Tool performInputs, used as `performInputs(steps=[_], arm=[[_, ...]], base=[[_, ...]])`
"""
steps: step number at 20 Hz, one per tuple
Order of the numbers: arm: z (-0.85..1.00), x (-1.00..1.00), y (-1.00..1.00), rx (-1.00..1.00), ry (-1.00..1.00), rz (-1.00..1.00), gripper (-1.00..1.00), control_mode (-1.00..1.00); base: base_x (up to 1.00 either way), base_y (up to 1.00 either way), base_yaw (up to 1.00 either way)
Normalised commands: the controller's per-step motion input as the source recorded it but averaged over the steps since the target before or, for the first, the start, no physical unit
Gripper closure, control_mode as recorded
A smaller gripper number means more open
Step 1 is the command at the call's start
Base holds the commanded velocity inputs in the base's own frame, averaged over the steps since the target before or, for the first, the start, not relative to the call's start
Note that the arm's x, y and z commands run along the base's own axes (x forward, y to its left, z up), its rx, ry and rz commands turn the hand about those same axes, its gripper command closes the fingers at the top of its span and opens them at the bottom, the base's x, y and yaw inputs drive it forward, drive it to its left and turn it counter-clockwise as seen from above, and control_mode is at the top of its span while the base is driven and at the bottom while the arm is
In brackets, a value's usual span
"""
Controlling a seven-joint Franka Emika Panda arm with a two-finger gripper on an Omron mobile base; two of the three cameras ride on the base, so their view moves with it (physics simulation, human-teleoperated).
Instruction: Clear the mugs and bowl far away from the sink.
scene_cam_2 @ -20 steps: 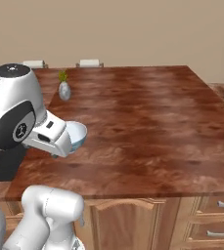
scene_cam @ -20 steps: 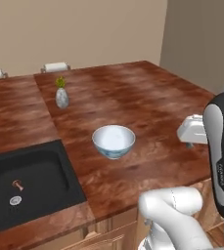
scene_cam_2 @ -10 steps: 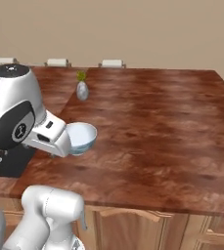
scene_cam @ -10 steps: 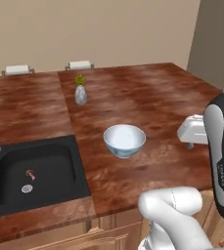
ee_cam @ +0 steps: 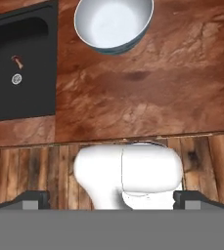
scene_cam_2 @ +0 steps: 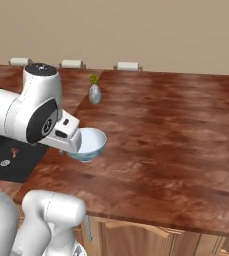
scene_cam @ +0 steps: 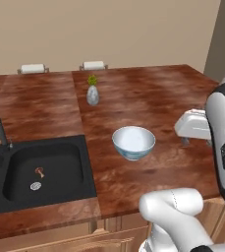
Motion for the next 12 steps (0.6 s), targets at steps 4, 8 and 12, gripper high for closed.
performInputs(steps=[4,8,12], arm=[[-0.02,0.40,-0.38,0.05,0.00,0.07,-1.00,-1.00],[-0.10,0.56,-0.06,0.02,0.01,0.00,-1.00,-1.00],[-0.21,0.51,-0.03,0.03,0.01,0.00,-1.00,-1.00]], base=[[0.00,0.00,0.00],[0.00,0.00,0.00],[0.00,0.00,0.00]])
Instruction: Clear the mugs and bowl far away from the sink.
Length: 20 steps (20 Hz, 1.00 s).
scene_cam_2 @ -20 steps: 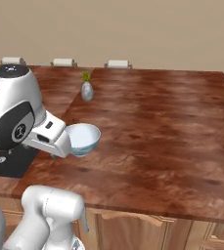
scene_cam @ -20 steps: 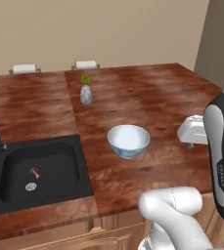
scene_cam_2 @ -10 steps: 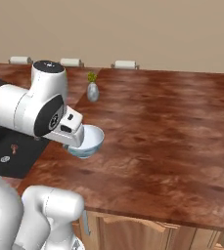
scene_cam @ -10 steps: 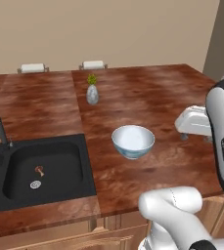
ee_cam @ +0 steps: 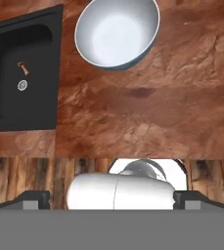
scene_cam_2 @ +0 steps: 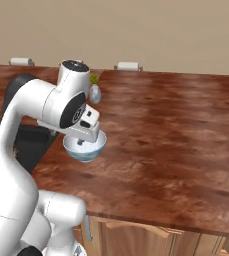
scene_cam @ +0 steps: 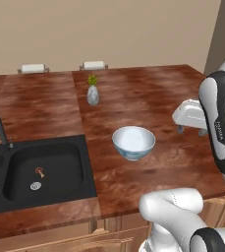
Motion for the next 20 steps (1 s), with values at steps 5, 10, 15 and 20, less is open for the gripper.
performInputs(steps=[5,10,15,20], arm=[[-0.41,0.45,0.00,0.00,-0.07,0.00,-1.00,-1.00],[-0.45,0.27,0.00,0.08,-0.06,0.00,-1.00,-1.00],[-0.35,0.33,0.00,0.05,-0.01,0.00,-1.00,-1.00],[-0.05,0.30,0.00,0.00,0.01,0.00,-1.00,-1.00]], base=[[0.00,0.00,0.00],[0.00,0.00,0.00],[0.00,0.00,0.00],[0.00,0.00,0.00]])
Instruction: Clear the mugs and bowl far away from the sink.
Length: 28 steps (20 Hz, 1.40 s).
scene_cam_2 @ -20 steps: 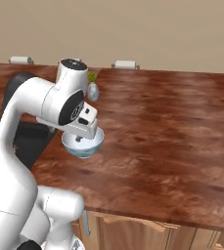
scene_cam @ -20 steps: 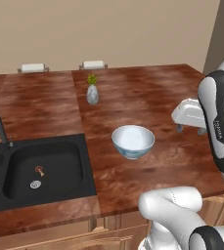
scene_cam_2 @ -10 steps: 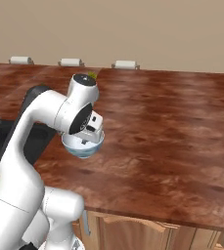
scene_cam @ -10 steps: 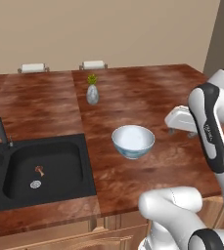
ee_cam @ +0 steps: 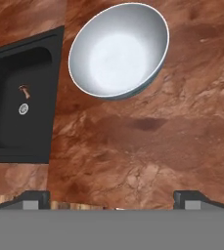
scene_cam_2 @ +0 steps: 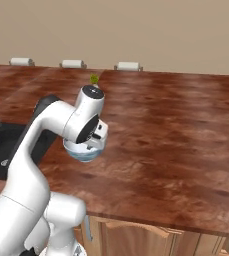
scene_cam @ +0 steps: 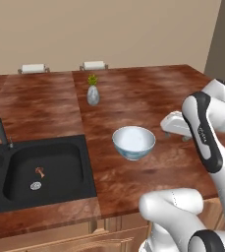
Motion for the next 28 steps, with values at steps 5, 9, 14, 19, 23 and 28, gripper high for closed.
performInputs(steps=[5,9,14,19,23,28], arm=[[-0.07,0.35,-0.10,0.00,0.04,0.00,-1.00,-1.00],[-0.21,0.26,-0.08,0.00,0.02,0.00,-1.00,-1.00],[-0.28,0.28,-0.04,0.00,0.00,-0.01,-1.00,-1.00],[-0.33,0.33,0.00,0.00,0.00,-0.02,-1.00,-1.00],[-0.36,0.32,0.00,0.00,0.00,-0.01,-1.00,-1.00],[-0.35,0.30,0.00,0.00,0.06,0.00,-1.00,-1.00]], base=[[0.00,0.00,0.00],[0.00,0.00,0.00],[0.00,0.00,0.00],[0.00,0.00,0.00],[0.00,0.00,0.00],[0.00,0.00,0.00]])
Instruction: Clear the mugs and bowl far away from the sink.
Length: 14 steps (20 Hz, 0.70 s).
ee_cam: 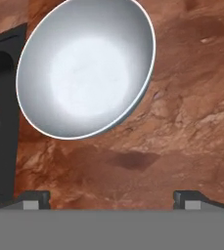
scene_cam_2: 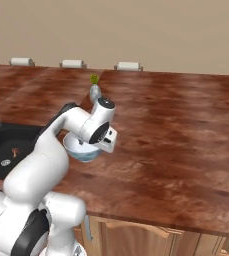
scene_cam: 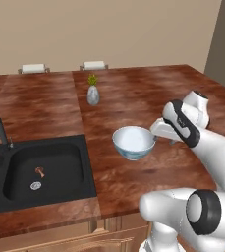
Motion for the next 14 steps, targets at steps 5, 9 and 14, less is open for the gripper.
performInputs(steps=[5,9,14], arm=[[-0.28,0.30,0.00,0.00,0.06,0.00,-1.00,-1.00],[-0.18,0.28,0.00,0.00,0.04,0.00,-1.00,-1.00],[-0.17,0.17,0.00,0.00,0.02,0.00,-1.00,-1.00]], base=[[0.00,0.00,0.00],[0.00,0.00,0.00],[0.00,0.00,0.00]])
